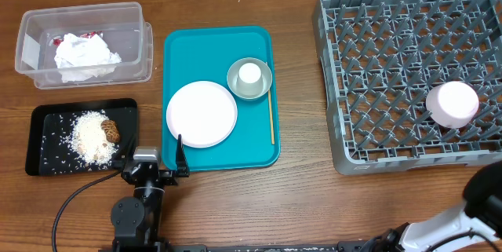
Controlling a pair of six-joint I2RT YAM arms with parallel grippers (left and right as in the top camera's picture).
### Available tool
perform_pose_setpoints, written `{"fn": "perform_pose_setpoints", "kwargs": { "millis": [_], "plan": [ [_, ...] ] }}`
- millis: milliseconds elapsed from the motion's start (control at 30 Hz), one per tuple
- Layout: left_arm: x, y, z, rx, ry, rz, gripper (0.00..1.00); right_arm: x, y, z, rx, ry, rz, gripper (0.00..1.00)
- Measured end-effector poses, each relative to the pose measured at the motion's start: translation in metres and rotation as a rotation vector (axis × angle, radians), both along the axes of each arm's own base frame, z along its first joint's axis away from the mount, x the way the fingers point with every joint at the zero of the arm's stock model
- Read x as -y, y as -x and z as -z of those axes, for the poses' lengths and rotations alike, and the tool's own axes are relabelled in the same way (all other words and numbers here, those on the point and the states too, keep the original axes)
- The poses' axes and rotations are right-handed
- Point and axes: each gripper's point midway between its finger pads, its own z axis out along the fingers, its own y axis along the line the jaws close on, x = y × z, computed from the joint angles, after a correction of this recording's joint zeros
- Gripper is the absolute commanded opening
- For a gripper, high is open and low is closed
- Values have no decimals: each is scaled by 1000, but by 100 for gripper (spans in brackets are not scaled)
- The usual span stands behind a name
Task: Sort waste into correct bins and load items into the dishwasher
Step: 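Move the right gripper to the white cup in the grey bowl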
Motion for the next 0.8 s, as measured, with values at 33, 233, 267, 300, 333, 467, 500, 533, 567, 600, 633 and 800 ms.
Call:
{"fn": "perform_pose_setpoints", "kwargs": {
  "millis": [33, 233, 267, 300, 333, 467, 500, 533, 567, 600, 633, 800],
  "plan": [
    [0, 0, 0, 0, 0, 0, 99, -14, -4, -9, 20, 8, -43, 27],
    [0, 0, 0, 0, 0, 0, 100, -124, -34, -26, 80, -1, -426, 34],
    [0, 0, 0, 0, 0, 0, 100, -152, -40, -25, 82, 4, -517, 36],
    [0, 0, 0, 0, 0, 0, 100, -171, -44, -25, 87, 7, -575, 39],
    [0, 0, 0, 0, 0, 0, 100, -196, -48, -25, 94, 16, -647, 46],
    [0, 0, 0, 0, 0, 0, 100, -297, -58, -30, 163, 83, -917, 100],
    [0, 0, 0, 0, 0, 0, 100, -320, -57, -29, 174, 105, -965, 100],
    [0, 0, 0, 0, 0, 0, 100, -340, -56, -30, 188, 128, -1005, 100],
    [0, 0, 0, 0, 0, 0, 100, -359, -55, -30, 200, 148, -1040, 100],
    [0, 0, 0, 0, 0, 0, 100, -376, -53, -31, 213, 171, -1067, 100],
    [0, 0, 0, 0, 0, 0, 100, -393, -51, -31, 225, 189, -1089, 100],
    [0, 0, 0, 0, 0, 0, 100, -460, -48, -23, 284, 254, -1155, 100]
  ]
}}
